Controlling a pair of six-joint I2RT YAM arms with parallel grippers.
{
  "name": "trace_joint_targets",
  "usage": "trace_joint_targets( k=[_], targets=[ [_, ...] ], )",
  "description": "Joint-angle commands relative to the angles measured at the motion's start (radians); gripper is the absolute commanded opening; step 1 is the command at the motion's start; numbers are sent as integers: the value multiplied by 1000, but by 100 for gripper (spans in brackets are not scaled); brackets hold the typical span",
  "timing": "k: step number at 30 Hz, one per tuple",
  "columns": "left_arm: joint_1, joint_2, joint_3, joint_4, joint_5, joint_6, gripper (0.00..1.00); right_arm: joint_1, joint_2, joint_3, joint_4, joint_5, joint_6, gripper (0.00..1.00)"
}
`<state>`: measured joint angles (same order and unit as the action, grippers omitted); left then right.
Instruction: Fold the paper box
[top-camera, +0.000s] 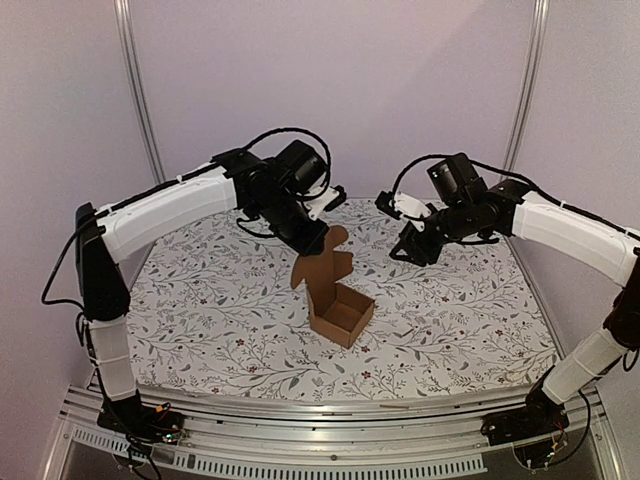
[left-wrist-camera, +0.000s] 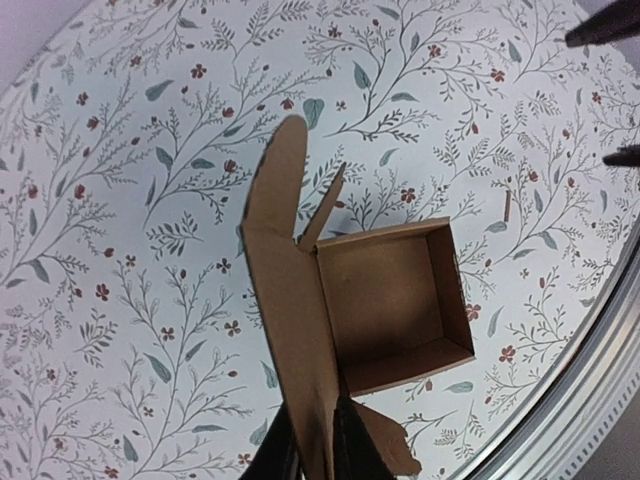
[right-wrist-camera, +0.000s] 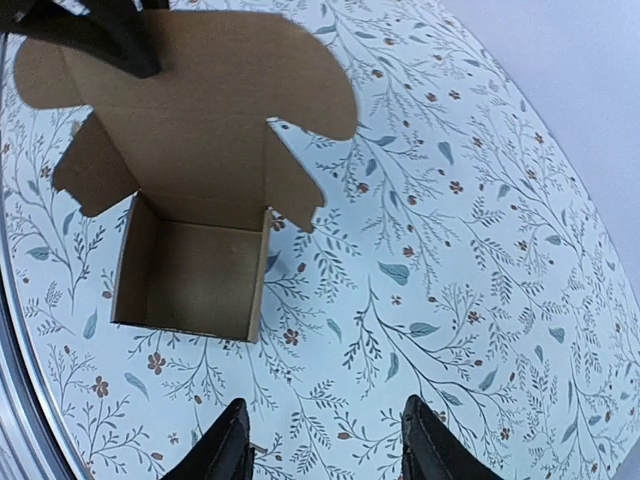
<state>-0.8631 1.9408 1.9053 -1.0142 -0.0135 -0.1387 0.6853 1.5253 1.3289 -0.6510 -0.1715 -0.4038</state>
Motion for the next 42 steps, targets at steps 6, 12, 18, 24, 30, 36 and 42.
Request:
trace_joint_targets(
  k=[6, 12, 18, 24, 30, 36, 42],
  targets=[
    [-13, 110, 200, -71, -126, 120, 25, -41, 122, 141, -32, -80, -17, 58],
    [-108, -159, -21, 27, -402, -147, 42, -40, 305, 300, -75, -153, -31, 59],
    [-221, -551, -521, 333, -468, -502, 63, -38, 410, 382, -81, -223, -67, 59],
    [-404, -689, -833, 454, -680, -755, 64, -38, 507, 443, -103, -285, -93, 57],
    [-535, -562, -820, 388, -861, -847, 65, -39, 535, 452, -127, -335, -97, 40],
    [-535, -467, -812, 447, -843, -895, 63, -38, 540, 443, -145, -373, -91, 22],
    [-503, -441, -828, 446, -836, -969, 54, -35, 535, 444, -128, -373, -22, 7]
  ],
)
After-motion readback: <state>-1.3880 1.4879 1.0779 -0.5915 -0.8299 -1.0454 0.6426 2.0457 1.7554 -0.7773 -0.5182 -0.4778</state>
